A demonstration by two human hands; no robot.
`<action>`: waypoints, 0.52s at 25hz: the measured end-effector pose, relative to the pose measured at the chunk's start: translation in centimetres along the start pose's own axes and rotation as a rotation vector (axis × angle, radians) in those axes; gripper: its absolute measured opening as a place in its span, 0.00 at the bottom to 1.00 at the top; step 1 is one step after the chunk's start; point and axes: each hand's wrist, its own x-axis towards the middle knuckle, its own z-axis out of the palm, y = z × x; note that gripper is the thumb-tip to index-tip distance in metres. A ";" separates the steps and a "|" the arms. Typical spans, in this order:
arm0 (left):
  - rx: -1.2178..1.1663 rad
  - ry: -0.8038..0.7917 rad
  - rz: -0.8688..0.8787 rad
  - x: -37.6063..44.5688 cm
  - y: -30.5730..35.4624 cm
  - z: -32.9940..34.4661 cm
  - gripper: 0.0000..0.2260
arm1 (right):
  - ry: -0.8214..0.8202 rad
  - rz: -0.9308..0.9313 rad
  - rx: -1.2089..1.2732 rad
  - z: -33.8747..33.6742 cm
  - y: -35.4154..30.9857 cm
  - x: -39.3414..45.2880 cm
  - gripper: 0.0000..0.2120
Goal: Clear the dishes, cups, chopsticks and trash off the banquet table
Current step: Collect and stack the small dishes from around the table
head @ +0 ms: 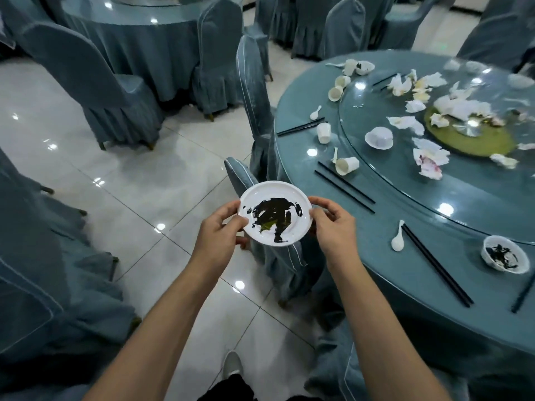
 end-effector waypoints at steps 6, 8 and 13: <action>0.002 -0.056 0.004 6.9 1.6 -4.4 0.15 | 0.053 -0.015 0.006 6.5 -1.0 3.0 0.12; 0.002 -0.065 0.000 8.9 1.8 -5.5 0.16 | 0.051 -0.017 -0.007 8.2 -1.2 4.2 0.12; -0.001 -0.071 0.007 15.2 2.8 -7.7 0.15 | 0.047 -0.008 -0.009 13.2 -1.5 9.0 0.10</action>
